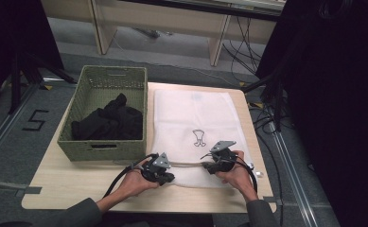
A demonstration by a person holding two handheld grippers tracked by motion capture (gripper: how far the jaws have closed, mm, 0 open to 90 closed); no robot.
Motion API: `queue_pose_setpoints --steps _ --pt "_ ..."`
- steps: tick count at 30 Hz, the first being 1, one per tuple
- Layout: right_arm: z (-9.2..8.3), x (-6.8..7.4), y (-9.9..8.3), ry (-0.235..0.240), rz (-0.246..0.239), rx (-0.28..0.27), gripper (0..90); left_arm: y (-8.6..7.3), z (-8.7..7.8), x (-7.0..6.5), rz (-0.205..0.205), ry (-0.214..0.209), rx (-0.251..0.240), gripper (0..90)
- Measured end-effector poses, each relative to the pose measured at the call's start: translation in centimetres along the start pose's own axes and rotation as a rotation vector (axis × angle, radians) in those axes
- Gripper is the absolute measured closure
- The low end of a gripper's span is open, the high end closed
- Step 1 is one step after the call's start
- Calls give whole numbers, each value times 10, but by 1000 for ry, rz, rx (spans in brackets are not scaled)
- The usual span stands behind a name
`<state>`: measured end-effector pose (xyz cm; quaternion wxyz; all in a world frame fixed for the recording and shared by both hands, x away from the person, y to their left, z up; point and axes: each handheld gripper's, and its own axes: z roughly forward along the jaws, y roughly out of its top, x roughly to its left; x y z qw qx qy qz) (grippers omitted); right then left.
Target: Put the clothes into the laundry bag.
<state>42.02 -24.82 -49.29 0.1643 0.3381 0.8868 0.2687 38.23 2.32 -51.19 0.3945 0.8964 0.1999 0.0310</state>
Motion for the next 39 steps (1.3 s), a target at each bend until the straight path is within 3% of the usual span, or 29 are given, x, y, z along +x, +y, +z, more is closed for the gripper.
queue_pose_setpoints --steps 2,3,9,11,14,19,21,22,23,24,28,29,34,35,36,37,38,39 --pt "2 0 3 15 -8 19 402 0 0 -1 1 2 -4 853" --pt "7 0 4 1 -4 -28 400 0 0 -2 -5 11 2 853" --pt "13 -3 14 -18 -41 13 438 0 0 -3 4 13 -2 852" --pt "15 -3 16 -28 -48 -7 467 0 0 -3 5 13 -1 852" --pt "14 -1 18 -7 -94 15 552 0 0 -4 7 15 -2 851" --pt "15 -1 17 15 -91 13 639 0 1 -4 10 13 -2 850" --pt "16 1 17 29 -67 6 794 0 -2 -2 55 17 35 850" --pt "16 1 17 29 -67 6 794 -1 0 -5 9 21 -5 850" --pt "17 0 18 2 -105 12 857 0 0 -4 31 22 -1 849" --pt "17 0 18 2 -105 12 857 0 0 -4 31 22 -1 849" --pt "8 -2 23 -32 -101 -28 871 0 0 -4 32 21 4 840" --pt "-7 -7 32 -73 -101 -97 873 1 0 -4 32 24 6 832" --pt "-36 -10 46 -153 -111 -237 874 10 -3 -8 61 43 -23 784" --pt "-36 -10 46 -153 -111 -237 874 10 -3 -8 61 43 -23 782" --pt "-44 -9 52 -160 -110 -263 874 17 -1 -15 59 39 -57 781" --pt "-45 -10 54 -171 -114 -273 874 22 -2 -15 116 35 -23 778" --pt "-46 -9 56 -173 -120 -277 873 25 2 -19 104 32 -43 772" --pt "-47 -10 58 -174 -128 -279 874 29 4 -19 130 30 -13 770"
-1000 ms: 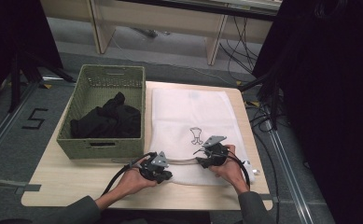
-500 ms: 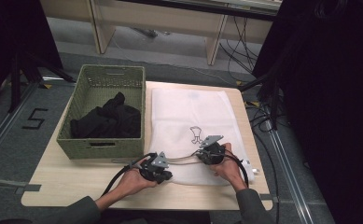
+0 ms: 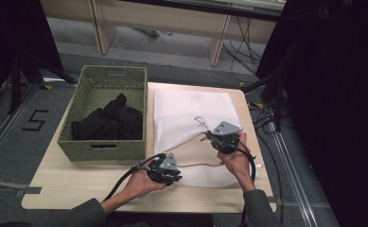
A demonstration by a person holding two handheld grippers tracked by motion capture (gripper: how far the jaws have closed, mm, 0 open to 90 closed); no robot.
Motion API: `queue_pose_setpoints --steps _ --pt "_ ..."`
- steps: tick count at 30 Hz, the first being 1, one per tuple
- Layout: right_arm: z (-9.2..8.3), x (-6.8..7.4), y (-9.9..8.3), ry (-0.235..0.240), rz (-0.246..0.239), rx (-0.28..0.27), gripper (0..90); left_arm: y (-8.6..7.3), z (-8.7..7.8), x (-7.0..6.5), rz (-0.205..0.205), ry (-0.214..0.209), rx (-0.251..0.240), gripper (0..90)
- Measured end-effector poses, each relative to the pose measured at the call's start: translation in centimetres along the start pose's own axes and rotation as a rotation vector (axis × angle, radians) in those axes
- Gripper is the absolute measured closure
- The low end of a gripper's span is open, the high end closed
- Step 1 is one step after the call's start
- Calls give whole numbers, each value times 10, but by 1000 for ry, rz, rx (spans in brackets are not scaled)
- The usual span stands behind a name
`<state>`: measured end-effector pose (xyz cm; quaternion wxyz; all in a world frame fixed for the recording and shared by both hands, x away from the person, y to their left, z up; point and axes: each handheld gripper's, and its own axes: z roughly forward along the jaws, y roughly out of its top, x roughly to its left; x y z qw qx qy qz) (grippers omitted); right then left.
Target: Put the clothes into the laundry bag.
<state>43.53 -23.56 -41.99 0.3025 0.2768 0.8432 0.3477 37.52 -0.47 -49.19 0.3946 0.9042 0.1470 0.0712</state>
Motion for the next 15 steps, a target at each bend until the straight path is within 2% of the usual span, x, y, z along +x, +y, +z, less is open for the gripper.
queue_pose_setpoints --steps 1,2,3,5,7,8,9,10,11,12,13,14,15 --pt "0 0 2 0 4 -1 874 4 3 0 4 -4 23 765" --pt "-1 -1 4 6 10 -6 874 7 8 -3 -48 -12 -17 762" --pt "-1 -2 5 4 5 -16 874 11 13 -5 -76 -26 -38 763" --pt "-2 -4 10 4 9 -19 874 21 21 -6 -53 -26 -34 766" --pt "-3 -5 11 9 11 -28 874 25 25 -7 -48 -26 -25 769" --pt "-3 -6 13 4 18 -40 874 31 31 -8 -43 -30 -22 771" --pt "-6 -7 15 10 39 -43 874 35 41 -10 -19 -29 3 774" --pt "-6 -9 14 11 24 -56 874 36 46 -10 -22 -27 19 776" --pt "-8 -8 14 16 56 -46 874 36 51 -10 -31 -27 31 780" --pt "-8 -8 14 16 56 -46 874 36 51 -10 -31 -27 31 783" --pt "-9 -10 15 32 65 -44 874 34 57 -9 -12 -7 58 786" --pt "-10 -11 15 31 70 -52 874 34 58 -8 -11 -24 57 791" --pt "-10 -12 15 17 68 -65 874 34 58 -8 -12 -22 54 789"
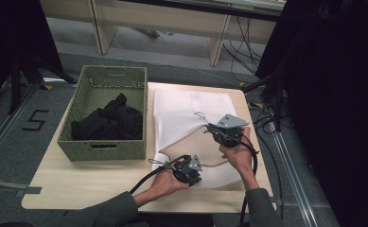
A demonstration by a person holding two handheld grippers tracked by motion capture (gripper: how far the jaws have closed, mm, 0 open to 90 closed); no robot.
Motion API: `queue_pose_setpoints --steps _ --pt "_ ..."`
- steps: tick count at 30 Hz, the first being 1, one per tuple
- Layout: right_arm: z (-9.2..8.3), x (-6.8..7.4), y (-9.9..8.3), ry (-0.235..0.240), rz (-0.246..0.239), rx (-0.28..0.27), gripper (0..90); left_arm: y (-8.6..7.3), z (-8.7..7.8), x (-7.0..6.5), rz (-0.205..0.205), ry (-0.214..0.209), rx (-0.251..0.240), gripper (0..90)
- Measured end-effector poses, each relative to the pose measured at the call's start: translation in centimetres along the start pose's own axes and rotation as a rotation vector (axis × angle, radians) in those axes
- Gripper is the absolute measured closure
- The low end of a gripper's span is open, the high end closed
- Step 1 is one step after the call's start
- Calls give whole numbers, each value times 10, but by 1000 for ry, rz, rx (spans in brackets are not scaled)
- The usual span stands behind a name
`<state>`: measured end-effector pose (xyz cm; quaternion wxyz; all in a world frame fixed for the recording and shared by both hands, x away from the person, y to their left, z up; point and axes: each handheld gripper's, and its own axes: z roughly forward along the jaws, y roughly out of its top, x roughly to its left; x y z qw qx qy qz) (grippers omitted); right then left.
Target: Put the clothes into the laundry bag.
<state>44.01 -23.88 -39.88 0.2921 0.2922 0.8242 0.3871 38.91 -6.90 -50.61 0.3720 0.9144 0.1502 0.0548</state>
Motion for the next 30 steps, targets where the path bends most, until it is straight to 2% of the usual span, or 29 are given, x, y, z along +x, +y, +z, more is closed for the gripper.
queue_pose_setpoints --steps 1,3,4,5,8,11,12,15,16,17,18,19,20,21,22,23,24,25,26,27,28,30 --pt "-1 -1 2 8 3 6 874 0 -2 0 3 -1 10 787" --pt "-2 -2 3 -11 11 -14 874 0 -2 -1 6 3 5 779" --pt "-2 -4 4 -16 1 -21 874 0 -2 -2 -19 5 -7 776" --pt "-2 -3 5 -5 19 -2 874 0 -2 -2 -19 5 -7 768" --pt "-2 -5 7 -15 6 -12 875 2 -11 -2 -32 -6 -34 728" --pt "0 -8 8 -10 13 -4 874 2 -26 -2 -39 -16 -55 683" --pt "0 -8 8 -10 13 -4 874 2 -26 -2 -39 -16 -55 663" --pt "3 -6 9 0 11 7 874 2 -51 0 -30 -7 -72 620" --pt "3 -6 8 -3 6 4 874 1 -57 1 -42 -1 -81 602" --pt "3 -6 8 -3 6 4 874 1 -57 1 -42 -1 -81 584" --pt "3 -6 9 9 19 19 874 0 -71 5 -44 5 -87 551" --pt "3 -6 10 8 18 21 874 -2 -77 6 -71 3 -84 523" --pt "3 -5 9 4 22 13 874 -4 -82 8 -67 7 -77 498" --pt "3 -4 10 -1 20 11 874 -7 -88 8 -62 19 -76 476" --pt "3 -4 10 -2 18 9 874 -10 -93 8 -73 39 -90 456" --pt "4 -5 10 4 20 12 874 -10 -93 8 -73 39 -90 442" --pt "4 -5 10 4 20 12 874 -13 -99 10 -57 47 -66 442" --pt "4 -5 10 -4 6 6 873 -16 -103 12 -60 39 -53 423" --pt "5 -5 10 3 -2 16 874 -21 -112 13 -59 50 -69 403" --pt "5 -5 10 3 -2 16 874 -21 -112 13 -59 50 -69 390" --pt "6 -4 9 -2 -5 7 874 -24 -118 14 -102 55 -73 375" --pt "6 -4 9 10 -2 19 874 -25 -123 17 -106 68 -79 362"
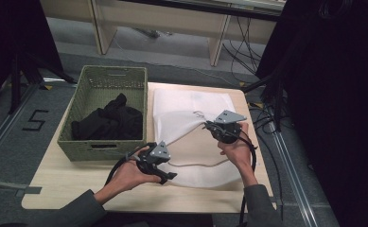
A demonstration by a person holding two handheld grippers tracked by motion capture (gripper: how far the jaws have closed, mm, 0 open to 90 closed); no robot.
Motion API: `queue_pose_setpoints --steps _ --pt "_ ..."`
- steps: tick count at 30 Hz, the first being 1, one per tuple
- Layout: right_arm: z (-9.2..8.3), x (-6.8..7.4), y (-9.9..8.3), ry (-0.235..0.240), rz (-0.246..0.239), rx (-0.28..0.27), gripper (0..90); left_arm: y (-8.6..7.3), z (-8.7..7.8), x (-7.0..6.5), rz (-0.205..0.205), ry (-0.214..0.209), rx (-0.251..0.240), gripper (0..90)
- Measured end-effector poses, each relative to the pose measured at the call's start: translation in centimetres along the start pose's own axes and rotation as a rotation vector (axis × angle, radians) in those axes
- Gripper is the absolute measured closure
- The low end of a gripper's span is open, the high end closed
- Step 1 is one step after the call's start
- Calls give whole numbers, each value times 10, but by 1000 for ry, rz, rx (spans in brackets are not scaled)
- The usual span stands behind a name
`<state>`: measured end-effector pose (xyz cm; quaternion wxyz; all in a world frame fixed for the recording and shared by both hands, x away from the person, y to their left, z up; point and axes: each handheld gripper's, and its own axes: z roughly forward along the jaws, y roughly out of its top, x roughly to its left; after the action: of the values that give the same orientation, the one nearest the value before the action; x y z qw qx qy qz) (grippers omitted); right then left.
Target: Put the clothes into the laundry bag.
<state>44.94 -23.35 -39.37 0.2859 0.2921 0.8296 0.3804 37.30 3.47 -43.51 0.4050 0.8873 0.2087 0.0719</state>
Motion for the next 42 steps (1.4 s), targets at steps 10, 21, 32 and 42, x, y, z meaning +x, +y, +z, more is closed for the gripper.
queue_pose_setpoints --steps 10,21,32,42 --pt "-1 1 1 -5 -11 -11 873 -1 -45 17 -44 47 -29 316" --pt "-1 2 1 -8 -5 -12 874 -4 -129 95 -141 284 -65 230" --pt "1 2 0 -9 -32 -2 873 -22 -132 165 -273 405 22 185" --pt "4 4 -3 -9 -45 12 874 -30 -106 210 -441 434 59 164"
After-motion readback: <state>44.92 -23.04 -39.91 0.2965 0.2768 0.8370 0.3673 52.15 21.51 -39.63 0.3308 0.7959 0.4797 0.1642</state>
